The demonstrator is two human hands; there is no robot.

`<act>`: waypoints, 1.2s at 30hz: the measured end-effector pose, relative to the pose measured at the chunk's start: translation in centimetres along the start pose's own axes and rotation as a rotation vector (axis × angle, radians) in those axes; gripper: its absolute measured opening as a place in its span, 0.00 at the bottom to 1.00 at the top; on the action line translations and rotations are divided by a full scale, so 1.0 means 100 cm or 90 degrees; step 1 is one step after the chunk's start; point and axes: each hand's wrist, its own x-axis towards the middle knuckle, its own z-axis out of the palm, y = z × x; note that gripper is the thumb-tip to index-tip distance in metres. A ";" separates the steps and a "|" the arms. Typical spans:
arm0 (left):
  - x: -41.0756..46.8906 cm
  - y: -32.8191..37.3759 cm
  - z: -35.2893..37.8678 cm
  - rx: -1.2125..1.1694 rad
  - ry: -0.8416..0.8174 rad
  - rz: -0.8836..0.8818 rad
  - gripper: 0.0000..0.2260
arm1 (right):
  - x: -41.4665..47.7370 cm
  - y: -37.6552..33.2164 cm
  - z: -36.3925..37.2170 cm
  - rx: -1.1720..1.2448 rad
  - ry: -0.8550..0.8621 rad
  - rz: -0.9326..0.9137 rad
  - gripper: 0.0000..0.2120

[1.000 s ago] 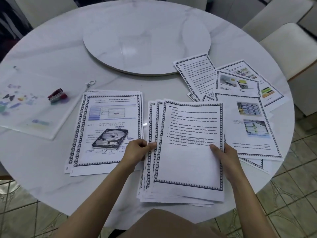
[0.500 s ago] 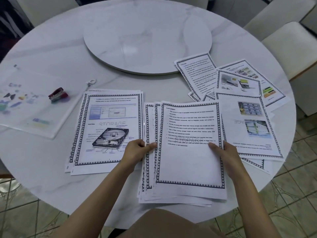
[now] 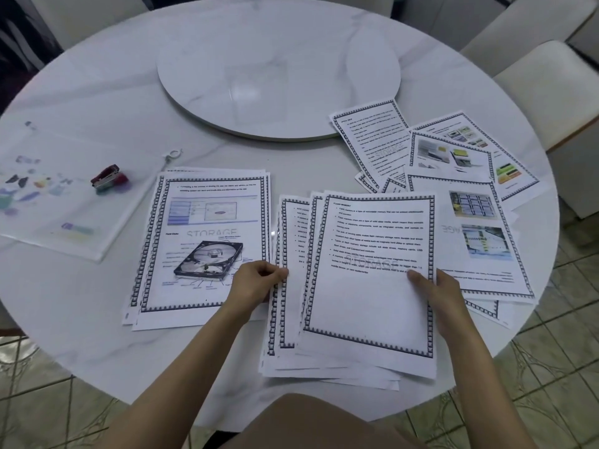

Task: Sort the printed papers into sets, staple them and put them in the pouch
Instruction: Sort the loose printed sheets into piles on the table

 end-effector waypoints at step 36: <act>0.010 -0.006 -0.008 0.128 0.114 0.093 0.05 | 0.001 -0.026 -0.047 0.217 0.116 -0.155 0.31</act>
